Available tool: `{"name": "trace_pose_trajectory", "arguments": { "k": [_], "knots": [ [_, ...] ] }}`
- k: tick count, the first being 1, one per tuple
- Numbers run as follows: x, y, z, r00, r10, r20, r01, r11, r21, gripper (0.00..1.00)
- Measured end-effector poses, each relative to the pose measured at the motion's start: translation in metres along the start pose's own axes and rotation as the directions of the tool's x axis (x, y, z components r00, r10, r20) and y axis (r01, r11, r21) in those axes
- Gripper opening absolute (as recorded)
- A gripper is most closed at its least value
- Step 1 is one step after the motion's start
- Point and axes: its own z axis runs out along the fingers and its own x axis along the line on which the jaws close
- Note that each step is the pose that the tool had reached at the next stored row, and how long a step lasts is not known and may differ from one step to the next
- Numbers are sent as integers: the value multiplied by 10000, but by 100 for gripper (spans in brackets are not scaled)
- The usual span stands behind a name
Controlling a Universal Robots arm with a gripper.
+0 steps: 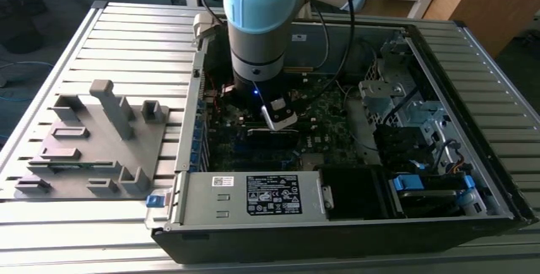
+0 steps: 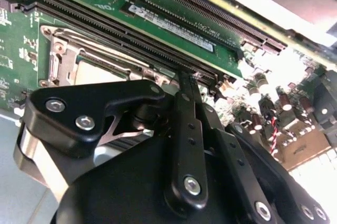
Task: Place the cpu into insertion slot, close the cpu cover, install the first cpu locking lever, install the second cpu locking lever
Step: 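Install the second cpu locking lever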
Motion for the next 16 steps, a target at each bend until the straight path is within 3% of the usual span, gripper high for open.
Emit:
{"name": "trace_pose_trajectory", "arguments": {
  "k": [5, 13, 16],
  "knots": [
    [0, 1, -3, 10000, 0, 0, 0, 10000, 0, 11],
    [-3, 33, -139, 10000, 0, 0, 0, 10000, 0, 11],
    [-3, 35, -144, 10000, 0, 1, 0, 10000, -4, 11]
  ]
}}
